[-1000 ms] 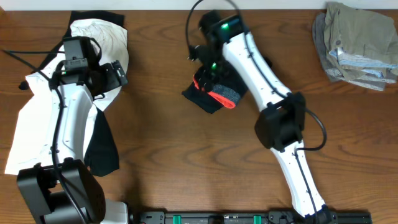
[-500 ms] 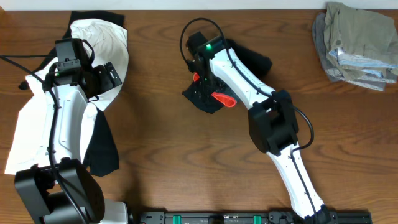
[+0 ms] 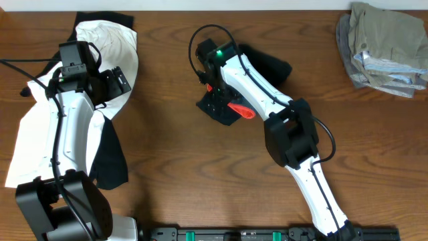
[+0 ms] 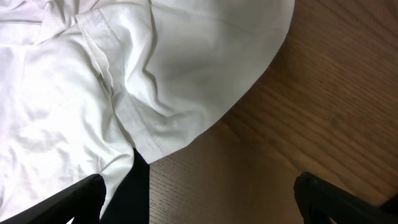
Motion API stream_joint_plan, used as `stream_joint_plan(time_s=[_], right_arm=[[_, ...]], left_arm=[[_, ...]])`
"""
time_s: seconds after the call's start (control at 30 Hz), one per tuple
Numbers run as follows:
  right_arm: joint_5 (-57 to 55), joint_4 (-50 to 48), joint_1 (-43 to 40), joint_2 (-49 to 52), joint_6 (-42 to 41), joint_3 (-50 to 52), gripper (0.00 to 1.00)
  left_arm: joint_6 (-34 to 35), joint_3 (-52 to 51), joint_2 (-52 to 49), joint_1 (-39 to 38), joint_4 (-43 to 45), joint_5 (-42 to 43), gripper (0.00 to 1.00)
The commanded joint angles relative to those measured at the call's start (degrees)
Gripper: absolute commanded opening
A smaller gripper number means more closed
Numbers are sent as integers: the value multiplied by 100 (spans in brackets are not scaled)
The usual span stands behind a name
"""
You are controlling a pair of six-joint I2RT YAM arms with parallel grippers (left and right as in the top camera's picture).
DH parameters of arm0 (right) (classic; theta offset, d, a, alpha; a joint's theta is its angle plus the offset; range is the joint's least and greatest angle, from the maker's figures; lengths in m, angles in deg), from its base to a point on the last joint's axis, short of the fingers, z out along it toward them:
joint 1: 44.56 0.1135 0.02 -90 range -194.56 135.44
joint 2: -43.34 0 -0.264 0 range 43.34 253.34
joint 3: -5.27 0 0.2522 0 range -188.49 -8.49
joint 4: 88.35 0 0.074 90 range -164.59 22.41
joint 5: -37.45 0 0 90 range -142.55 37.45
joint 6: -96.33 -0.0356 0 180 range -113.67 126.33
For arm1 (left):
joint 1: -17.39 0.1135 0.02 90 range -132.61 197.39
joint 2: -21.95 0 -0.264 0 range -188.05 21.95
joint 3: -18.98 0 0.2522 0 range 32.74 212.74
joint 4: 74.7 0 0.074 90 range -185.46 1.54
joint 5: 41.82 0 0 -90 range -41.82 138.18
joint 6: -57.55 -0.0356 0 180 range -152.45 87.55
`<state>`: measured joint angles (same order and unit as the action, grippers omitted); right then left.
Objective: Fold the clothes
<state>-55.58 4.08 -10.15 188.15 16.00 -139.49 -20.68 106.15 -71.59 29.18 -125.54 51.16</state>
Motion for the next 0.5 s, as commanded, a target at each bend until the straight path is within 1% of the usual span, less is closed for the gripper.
stream_joint_plan(time_s=[0.0,0.1,0.27,0.47], right_arm=[[264,155,37,15,68,-420,98],[424,319,37,15,105,-629,96],[560,494,48,17,245,-634,95],[973,592,61,20,463,-566,96]], left_arm=[[-76,-7,-76,13,4,-66,98],[-76,-7,-76,13,2,-66,98],[-76,-7,-76,13,0,-66,98],[-74,-7,-76,13,-2,-66,98]])
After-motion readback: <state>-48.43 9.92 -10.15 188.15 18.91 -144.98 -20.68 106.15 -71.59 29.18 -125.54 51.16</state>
